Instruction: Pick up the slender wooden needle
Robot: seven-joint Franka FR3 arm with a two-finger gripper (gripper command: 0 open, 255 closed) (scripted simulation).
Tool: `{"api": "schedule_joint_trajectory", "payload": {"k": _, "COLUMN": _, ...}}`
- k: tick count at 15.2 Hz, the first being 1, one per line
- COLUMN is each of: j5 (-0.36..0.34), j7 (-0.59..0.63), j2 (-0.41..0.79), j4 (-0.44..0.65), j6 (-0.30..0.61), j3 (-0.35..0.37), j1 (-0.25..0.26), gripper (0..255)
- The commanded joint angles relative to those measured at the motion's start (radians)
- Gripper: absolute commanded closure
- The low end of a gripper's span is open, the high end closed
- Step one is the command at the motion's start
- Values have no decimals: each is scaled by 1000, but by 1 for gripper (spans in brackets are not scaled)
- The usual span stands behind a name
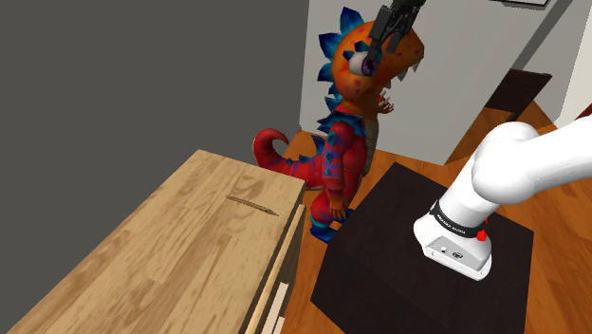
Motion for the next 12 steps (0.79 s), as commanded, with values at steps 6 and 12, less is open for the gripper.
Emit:
{"api": "schedule_joint_trajectory", "payload": {"k": 6, "j5": 16, "j7": 9, "j2": 84, "j4": -75, "j6": 149, "j3": 46, "j1": 26, "gripper": 0}}
{"api": "schedule_joint_trajectory", "payload": {"k": 12, "j5": 25, "j7": 22, "j2": 222, "j4": -126, "j6": 328, "j3": 102, "j1": 54, "gripper": 0}}
